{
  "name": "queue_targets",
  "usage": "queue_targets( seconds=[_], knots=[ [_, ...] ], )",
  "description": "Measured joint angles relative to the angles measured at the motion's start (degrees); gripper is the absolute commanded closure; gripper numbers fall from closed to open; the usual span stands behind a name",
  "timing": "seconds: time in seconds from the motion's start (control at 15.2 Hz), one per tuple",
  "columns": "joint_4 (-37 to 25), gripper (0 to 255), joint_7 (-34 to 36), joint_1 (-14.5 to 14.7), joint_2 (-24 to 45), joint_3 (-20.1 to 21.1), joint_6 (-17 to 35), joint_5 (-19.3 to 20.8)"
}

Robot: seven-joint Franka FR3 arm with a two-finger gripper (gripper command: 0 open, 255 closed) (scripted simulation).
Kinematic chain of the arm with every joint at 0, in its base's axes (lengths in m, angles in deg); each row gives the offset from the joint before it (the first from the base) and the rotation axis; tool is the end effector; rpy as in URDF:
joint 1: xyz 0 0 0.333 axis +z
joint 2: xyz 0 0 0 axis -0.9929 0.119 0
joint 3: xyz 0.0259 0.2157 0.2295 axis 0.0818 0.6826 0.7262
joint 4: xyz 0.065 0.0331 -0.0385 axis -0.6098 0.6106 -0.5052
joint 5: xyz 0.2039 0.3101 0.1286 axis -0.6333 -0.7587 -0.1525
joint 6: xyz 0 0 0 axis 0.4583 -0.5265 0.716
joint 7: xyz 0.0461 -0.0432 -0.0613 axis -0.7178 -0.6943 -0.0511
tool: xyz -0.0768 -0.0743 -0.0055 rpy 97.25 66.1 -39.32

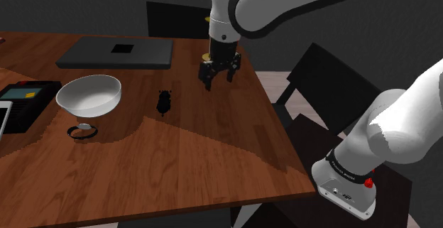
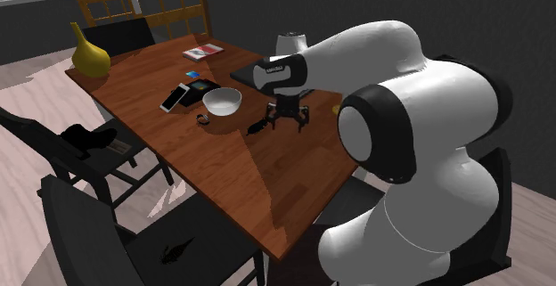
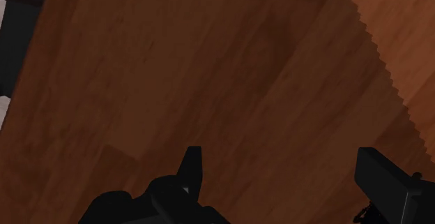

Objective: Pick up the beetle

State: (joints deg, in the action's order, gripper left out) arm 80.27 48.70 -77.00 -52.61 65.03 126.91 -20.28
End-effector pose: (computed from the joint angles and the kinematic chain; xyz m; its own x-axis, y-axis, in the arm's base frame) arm 0.4522 0.2085 0.4387 0.9959 -0.0895 -0.0117 -0.0897 -0.9958 -0.0186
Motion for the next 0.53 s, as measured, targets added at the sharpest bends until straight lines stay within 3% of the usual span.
queue_targets(
  seconds=[0.53],
  knots=[
    [-13.41,0,10.32,2.71,17.0,3.27,3.71,5.87]
  ],
)
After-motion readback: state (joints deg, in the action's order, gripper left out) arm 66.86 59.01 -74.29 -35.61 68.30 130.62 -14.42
